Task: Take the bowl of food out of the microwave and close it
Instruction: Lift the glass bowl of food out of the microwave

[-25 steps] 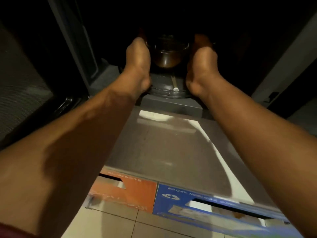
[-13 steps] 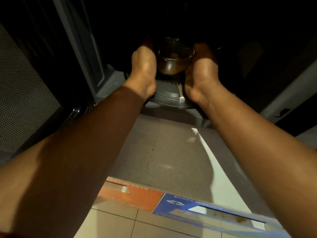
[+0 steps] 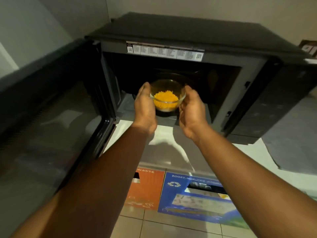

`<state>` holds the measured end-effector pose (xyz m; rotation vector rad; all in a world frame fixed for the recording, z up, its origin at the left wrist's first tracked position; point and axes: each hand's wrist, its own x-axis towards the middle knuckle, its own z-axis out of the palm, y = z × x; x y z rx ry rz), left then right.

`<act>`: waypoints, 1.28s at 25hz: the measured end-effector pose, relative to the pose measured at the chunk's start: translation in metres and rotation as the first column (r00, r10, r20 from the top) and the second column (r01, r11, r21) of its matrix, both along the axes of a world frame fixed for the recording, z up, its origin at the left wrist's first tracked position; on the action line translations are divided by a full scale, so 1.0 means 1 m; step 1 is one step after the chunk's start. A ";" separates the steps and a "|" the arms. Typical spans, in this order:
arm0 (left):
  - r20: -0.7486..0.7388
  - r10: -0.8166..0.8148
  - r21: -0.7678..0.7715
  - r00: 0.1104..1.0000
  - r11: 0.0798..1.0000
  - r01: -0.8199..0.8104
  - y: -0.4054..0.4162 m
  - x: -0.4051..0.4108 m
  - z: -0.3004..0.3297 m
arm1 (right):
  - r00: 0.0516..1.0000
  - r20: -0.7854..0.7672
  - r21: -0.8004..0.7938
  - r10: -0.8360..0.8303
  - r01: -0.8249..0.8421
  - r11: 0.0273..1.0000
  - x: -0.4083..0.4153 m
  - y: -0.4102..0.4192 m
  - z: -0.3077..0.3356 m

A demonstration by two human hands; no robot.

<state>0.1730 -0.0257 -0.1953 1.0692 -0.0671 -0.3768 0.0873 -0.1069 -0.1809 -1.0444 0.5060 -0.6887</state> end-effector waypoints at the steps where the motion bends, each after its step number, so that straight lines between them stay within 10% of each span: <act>1: -0.012 0.000 0.012 1.000 1.000 0.000 0.007 -0.012 0.001 | 1.000 -0.029 -0.004 0.004 -0.005 1.000 -0.014 0.008 0.004; 16: 0.036 -0.247 0.158 0.968 0.958 0.239 0.054 -0.201 0.081 | 0.976 -0.166 -0.046 -0.139 0.134 0.990 -0.207 0.057 0.067; 32: -0.047 -0.496 0.033 0.867 0.867 0.497 -0.284 -0.350 0.009 | 0.817 -0.219 -0.027 -0.533 0.541 0.841 -0.367 -0.246 0.006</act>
